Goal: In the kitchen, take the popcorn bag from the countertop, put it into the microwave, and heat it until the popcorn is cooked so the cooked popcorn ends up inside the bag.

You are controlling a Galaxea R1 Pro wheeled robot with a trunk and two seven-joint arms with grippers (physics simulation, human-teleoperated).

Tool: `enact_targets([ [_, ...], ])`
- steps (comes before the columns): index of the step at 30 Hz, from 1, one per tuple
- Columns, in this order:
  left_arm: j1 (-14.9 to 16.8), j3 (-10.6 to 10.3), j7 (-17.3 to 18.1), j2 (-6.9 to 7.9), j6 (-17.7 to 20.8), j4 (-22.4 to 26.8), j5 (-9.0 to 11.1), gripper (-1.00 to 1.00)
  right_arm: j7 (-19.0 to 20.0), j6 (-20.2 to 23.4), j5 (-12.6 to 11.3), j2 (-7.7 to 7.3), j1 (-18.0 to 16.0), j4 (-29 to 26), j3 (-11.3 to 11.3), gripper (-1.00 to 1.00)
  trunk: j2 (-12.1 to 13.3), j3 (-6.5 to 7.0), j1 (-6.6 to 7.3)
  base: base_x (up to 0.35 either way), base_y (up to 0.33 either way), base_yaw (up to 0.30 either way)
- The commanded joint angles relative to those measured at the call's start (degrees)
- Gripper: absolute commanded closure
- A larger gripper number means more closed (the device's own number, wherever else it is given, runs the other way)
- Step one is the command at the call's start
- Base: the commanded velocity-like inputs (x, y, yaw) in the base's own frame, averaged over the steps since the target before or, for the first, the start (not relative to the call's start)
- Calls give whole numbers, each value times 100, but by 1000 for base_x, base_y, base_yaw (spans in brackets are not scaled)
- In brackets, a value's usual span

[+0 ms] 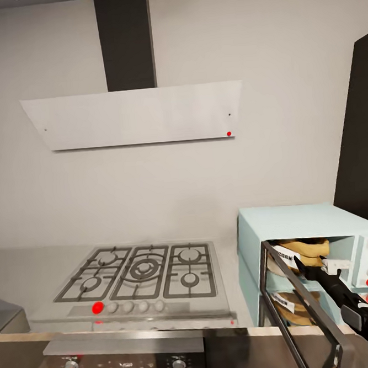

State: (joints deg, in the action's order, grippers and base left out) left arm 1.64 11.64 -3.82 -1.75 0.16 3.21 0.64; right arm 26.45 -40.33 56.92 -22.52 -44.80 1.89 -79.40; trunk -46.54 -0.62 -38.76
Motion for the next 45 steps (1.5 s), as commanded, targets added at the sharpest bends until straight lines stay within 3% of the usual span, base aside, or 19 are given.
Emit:
enact_targets([
  [1,1,23,-13,-6,2,4,7,-100,36,-1,-5,-6,-2,14,-40,-100,-5,-7,2,-259,0,0],
  [32,1,22,-13,-1,7,4,10,-100,11,57,-5,-6,41,13,-40,-100,-5,-7,2,-329,-13,0],
  [36,1,22,-13,7,9,66,7,-100,-25,230,1,-6,559,13,-38,-100,-5,-7,2,-72,0,0],
  [41,2,22,-15,22,31,1089,7,-100,-37,433,3,1,1595,19,-32,-100,-5,-7,2,-4,0,0],
  [44,3,22,-22,21,229,2366,7,-100,-64,1427,3,2,2059,21,-31,-100,-5,-10,2,0,0,-9],
  [45,3,21,-20,2,469,2892,7,-100,-155,1956,3,6,2204,25,-31,-100,-5,-12,2,0,0,-46],
])
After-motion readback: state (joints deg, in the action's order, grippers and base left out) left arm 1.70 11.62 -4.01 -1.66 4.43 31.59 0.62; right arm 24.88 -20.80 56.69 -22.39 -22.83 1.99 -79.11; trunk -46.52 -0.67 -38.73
